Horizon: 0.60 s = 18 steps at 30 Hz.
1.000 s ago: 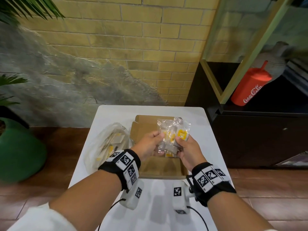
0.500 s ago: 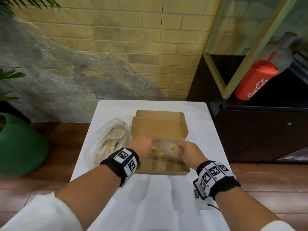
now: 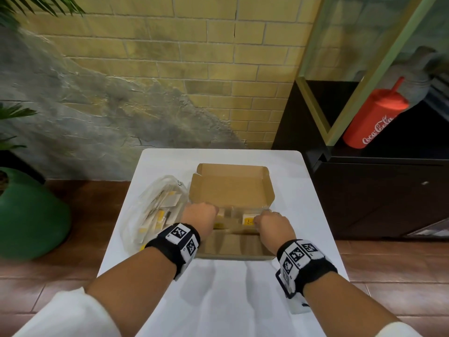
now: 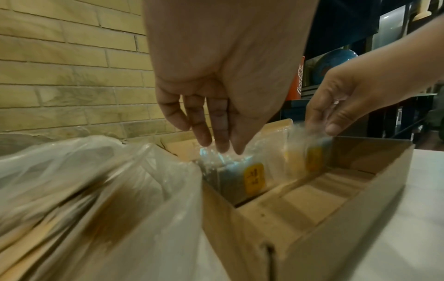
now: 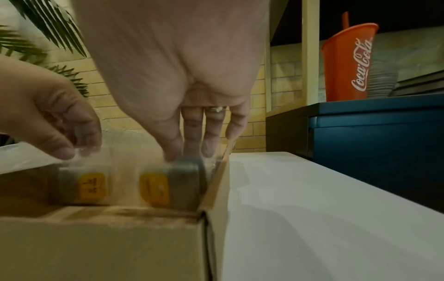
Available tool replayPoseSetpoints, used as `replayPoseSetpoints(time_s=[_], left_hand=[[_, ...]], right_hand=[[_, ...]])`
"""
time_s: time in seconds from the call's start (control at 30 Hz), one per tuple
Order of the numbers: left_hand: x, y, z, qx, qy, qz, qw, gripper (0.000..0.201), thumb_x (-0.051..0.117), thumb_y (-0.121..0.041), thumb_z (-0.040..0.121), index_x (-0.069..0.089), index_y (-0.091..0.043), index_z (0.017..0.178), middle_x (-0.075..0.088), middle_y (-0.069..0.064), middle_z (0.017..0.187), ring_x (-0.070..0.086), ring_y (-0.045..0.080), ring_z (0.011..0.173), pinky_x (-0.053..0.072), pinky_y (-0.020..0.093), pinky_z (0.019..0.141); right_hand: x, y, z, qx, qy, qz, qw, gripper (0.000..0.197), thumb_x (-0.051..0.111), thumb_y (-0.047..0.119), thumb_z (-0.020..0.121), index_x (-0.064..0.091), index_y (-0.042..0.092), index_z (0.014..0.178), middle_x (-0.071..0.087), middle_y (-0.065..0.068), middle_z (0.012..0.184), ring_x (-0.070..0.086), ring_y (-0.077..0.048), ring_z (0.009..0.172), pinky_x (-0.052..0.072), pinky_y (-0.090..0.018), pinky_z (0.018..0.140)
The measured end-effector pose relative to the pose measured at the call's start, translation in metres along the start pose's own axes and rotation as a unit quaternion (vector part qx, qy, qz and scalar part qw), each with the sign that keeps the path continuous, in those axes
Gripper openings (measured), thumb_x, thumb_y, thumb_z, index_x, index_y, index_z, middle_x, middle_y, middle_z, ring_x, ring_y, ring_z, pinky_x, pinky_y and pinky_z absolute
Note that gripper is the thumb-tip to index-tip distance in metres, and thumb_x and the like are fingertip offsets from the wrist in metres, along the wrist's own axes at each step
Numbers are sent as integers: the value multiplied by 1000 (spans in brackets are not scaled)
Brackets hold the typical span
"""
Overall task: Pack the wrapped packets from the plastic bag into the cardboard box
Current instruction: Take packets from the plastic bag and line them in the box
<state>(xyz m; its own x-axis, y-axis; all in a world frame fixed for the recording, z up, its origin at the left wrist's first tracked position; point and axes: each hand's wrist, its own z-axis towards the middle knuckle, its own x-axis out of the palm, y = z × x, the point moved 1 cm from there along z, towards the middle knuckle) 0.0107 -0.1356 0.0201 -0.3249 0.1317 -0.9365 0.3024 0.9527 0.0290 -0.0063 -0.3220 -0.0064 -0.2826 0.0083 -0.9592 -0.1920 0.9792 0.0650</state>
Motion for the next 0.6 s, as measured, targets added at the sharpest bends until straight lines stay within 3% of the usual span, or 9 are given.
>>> replayPoseSetpoints(time_s=[0.17,0.27,0.3,0.4,0.43,0.5,0.57,0.6], left_hand=[[2,-1,-1,-6,0,34,999,37,41,6,84,57,-16,108,63,4,107,55,26,106,32,41,102],[2,2,-1,-22,2,23,999,34,42,4,84,56,-18,107,63,4,108,54,25,107,34,39,100],[2,2,-1,-24,-3,24,999,33,43,2,85,56,-18,108,62,4,109,53,25,108,36,39,98],[1,2,-2,-32,-44,19,998,37,43,-1,85,50,-16,118,57,4,117,48,26,114,37,39,97],[1,1,-2,-33,-64,10,997,39,43,-1,85,48,-16,121,54,4,120,47,25,115,37,38,96],[5,-2,-4,-21,-77,-8,997,38,43,0,86,47,-13,121,51,5,120,47,24,112,39,34,90],[12,-8,-6,14,-35,-22,999,32,41,1,88,50,-9,117,51,8,118,51,24,106,40,30,80],[16,-12,-7,29,-4,-28,999,31,40,1,89,51,-7,117,51,10,118,53,25,105,40,30,79]], right_hand=[[-4,3,3,5,-9,-33,999,33,41,-3,86,60,13,109,58,-9,114,55,-28,106,42,-32,82],[-8,2,2,2,-21,-37,999,28,44,-3,85,60,9,104,60,-11,108,58,-30,101,42,-33,79],[-8,4,2,-6,-42,-36,998,25,49,-4,81,63,7,99,63,-13,100,60,-32,95,44,-35,75],[-5,4,4,23,-66,-37,997,22,71,-8,51,65,7,66,64,-12,63,62,-32,57,46,-33,50],[-3,3,4,35,-74,-28,996,23,72,-8,49,65,8,64,63,-10,60,61,-31,54,44,-32,48],[-2,3,3,50,-94,-14,994,25,74,-5,49,64,9,67,63,-9,62,59,-29,54,43,-32,46],[-6,6,-2,47,-118,1,992,31,74,-5,44,63,9,69,61,-8,64,58,-27,51,42,-30,43],[-8,9,-5,32,-99,15,994,30,72,-6,51,63,8,76,62,-10,72,60,-29,57,42,-30,46]])
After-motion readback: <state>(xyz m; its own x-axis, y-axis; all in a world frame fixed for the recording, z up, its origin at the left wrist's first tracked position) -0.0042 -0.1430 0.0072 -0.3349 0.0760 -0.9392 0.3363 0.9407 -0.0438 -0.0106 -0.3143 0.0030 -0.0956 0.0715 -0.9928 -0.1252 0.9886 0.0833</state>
